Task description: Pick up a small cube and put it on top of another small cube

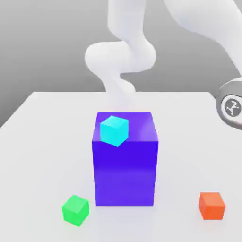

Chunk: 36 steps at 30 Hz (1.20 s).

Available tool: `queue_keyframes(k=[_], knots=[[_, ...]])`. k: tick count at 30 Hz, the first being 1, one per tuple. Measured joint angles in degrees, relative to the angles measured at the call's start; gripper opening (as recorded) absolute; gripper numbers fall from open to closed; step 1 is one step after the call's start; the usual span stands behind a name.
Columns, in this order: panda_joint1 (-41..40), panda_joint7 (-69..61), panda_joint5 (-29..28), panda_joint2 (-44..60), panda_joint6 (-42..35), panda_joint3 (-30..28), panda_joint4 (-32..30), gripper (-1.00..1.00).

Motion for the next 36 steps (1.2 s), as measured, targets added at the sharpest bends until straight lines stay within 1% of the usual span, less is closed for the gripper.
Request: queue_keyframes(k=[10,20,29,36], knots=[[-8.1,-23.3,-1.5,1.8,-4.5,0.0,-4.5,-1.00],[-16.6,-46.4,-3.1,-0.3,-5.9,0.0,-9.3,-1.00],[-25.1,-66.0,-5.1,-5.3,-4.5,-0.3,-13.8,-1.00],[-32.3,-86.0,-3.0,-10.0,0.2,0.6,-20.2,-1.00]])
